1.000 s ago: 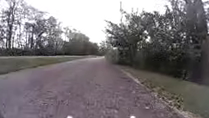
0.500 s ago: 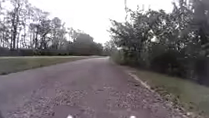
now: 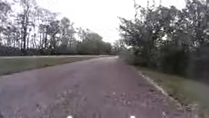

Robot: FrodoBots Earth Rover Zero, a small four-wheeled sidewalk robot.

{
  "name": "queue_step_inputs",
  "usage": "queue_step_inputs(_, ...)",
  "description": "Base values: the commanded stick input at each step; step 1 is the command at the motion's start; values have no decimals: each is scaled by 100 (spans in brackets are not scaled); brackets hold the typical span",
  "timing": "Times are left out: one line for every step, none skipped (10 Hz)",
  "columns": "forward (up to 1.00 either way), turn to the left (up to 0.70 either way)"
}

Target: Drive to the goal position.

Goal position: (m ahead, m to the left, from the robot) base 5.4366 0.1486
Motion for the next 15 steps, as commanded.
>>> queue_step_inputs(70, 0)
queue_step_inputs(70, 0)
queue_step_inputs(70, 0)
queue_step_inputs(70, 0)
queue_step_inputs(70, 0)
queue_step_inputs(70, 0)
queue_step_inputs(70, 0)
queue_step_inputs(70, 0)
queue_step_inputs(70, 0)
queue_step_inputs(70, 0)
queue_step_inputs(70, -25)
queue_step_inputs(70, -23)
queue_step_inputs(70, -2)
queue_step_inputs(70, 0)
queue_step_inputs(70, 0)
